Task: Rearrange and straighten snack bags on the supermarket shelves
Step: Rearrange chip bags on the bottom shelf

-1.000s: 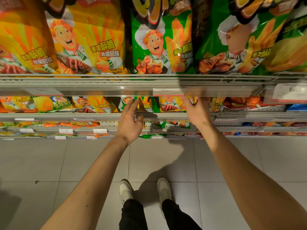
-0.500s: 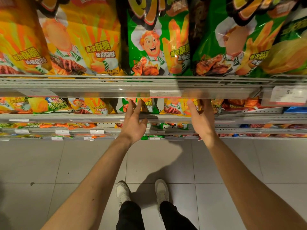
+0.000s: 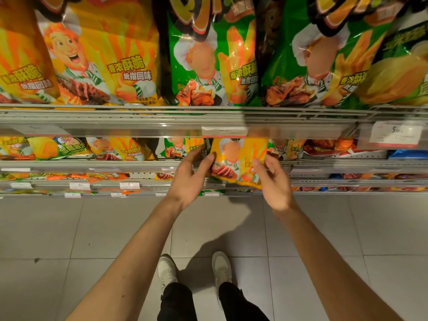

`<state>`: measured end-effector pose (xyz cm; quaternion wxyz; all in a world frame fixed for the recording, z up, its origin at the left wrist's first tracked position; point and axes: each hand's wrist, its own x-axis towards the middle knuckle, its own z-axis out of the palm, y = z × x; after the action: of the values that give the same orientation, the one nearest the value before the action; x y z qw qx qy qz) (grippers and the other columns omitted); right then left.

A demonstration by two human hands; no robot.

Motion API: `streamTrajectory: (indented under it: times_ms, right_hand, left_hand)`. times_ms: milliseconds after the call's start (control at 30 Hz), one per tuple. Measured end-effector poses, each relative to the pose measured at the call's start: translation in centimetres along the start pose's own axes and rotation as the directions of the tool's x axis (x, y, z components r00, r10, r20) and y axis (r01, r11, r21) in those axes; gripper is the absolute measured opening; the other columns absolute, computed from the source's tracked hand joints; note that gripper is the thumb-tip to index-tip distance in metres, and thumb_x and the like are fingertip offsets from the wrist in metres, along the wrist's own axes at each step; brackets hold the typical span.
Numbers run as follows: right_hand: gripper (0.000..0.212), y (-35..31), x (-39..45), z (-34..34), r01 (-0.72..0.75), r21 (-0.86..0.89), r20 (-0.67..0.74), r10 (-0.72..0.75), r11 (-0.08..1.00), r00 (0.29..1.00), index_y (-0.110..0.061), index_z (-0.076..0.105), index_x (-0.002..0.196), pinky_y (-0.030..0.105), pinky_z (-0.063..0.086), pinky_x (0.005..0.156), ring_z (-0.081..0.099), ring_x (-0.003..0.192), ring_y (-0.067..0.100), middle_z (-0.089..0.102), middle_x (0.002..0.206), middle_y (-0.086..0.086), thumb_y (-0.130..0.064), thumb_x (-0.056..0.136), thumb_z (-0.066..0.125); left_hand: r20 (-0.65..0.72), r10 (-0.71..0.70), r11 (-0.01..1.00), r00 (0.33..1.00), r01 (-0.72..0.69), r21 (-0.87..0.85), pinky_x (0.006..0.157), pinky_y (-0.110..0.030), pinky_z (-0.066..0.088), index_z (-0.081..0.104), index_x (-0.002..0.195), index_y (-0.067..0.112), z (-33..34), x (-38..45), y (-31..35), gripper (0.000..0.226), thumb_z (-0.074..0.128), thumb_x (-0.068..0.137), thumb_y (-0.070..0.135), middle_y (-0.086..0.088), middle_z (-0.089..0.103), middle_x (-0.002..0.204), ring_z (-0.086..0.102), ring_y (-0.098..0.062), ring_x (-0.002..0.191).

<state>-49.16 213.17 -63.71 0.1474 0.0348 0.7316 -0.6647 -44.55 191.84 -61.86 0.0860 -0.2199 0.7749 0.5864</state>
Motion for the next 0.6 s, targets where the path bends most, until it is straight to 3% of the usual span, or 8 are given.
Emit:
streamTrajectory:
  times_ms: [33,100,167,233,300,400,467,600]
  right_hand:
    - [0.017,0.6,-0.5,0.2,-0.059,0.063,0.034,0.057,0.996,0.998,-0.016,0.065,0.117,0.015,0.050,0.087,0.068,0.100,0.000,0.073,0.106,-0.017,-0.016,0.102,0.058]
    - [0.034,1.2,-1.4,0.8,-0.123,0.136,0.123,0.106,0.983,0.987,-0.014,0.060,0.133,0.023,0.055,0.092,0.069,0.114,0.009,0.075,0.120,-0.009,-0.019,0.100,0.060]
    - [0.036,1.6,-2.1,1.3,-0.158,0.115,0.191,0.135,0.981,0.972,-0.014,0.061,0.134,0.028,0.056,0.094,0.069,0.115,0.014,0.074,0.123,-0.004,-0.021,0.099,0.062]
    - [0.032,1.8,-2.4,1.9,-0.167,0.042,0.216,0.154,0.985,0.964,-0.013,0.063,0.132,0.031,0.054,0.100,0.069,0.115,0.015,0.074,0.123,-0.001,-0.017,0.100,0.063]
    - [0.030,1.9,-2.4,2.7,-0.138,-0.042,0.232,0.144,0.990,0.962,-0.010,0.063,0.129,0.032,0.052,0.104,0.068,0.114,0.011,0.074,0.123,0.001,-0.011,0.099,0.064]
    - [0.029,1.3,-2.6,4.1,-0.113,-0.113,0.283,0.141,0.987,0.949,-0.010,0.063,0.127,0.026,0.051,0.102,0.067,0.109,0.002,0.072,0.120,-0.005,-0.008,0.098,0.065]
    - [0.033,1.0,-2.4,5.2,-0.103,-0.160,0.331,0.151,0.982,0.931,-0.011,0.063,0.129,0.021,0.050,0.100,0.065,0.114,0.001,0.071,0.123,-0.006,-0.008,0.097,0.067]
    - [0.047,0.8,-1.1,6.7,-0.065,-0.341,0.306,0.176,0.938,0.936,-0.016,0.058,0.140,0.026,0.043,0.109,0.057,0.126,0.007,0.064,0.135,-0.003,-0.006,0.095,0.066]
  left_hand:
    - [0.043,-0.004,0.999,0.999,0.006,-0.035,0.111,-0.040,0.047,0.046,0.146,0.036,0.2,-0.1,0.1,0.063,0.059,0.091,0.064,0.021,0.063,0.125,0.061,-0.004,0.119]
    - [0.074,0.008,0.999,0.997,-0.005,-0.042,0.104,-0.039,0.053,0.050,0.138,0.041,0.1,-0.2,0.1,0.063,0.065,0.083,0.069,0.022,0.069,0.118,0.065,-0.004,0.113]
    - [0.063,0.028,0.999,0.998,-0.025,-0.046,0.097,-0.032,0.056,0.052,0.136,0.042,-0.2,-0.4,-0.1,0.064,0.074,0.080,0.064,0.020,0.071,0.114,0.068,-0.001,0.107]
    - [0.040,0.062,0.995,0.997,-0.059,-0.075,0.089,-0.021,0.057,0.052,0.130,0.047,-0.6,-0.7,-0.7,0.057,0.082,0.082,0.045,0.023,0.073,0.110,0.069,0.003,0.102]
    - [0.017,0.090,0.992,0.996,-0.088,-0.087,0.085,-0.018,0.058,0.055,0.121,0.050,-1.3,-1.0,-1.5,0.053,0.085,0.081,0.033,0.027,0.073,0.108,0.071,0.002,0.100]
    - [-0.045,0.089,0.993,0.995,-0.093,-0.077,0.076,-0.013,0.057,0.056,0.115,0.048,-2.7,-1.7,-2.5,0.053,0.088,0.076,0.033,0.033,0.071,0.102,0.070,0.007,0.096]
    - [-0.091,0.073,0.993,0.993,-0.081,-0.086,0.070,-0.008,0.054,0.054,0.122,0.042,-3.8,-2.2,-3.2,0.062,0.089,0.071,0.041,0.033,0.071,0.100,0.068,0.011,0.094]
    - [-0.165,0.023,0.993,0.986,-0.041,-0.111,0.073,-0.022,0.061,0.054,0.131,0.034,-6.1,-3.1,-4.8,0.073,0.087,0.068,0.048,0.022,0.072,0.105,0.069,0.007,0.094]
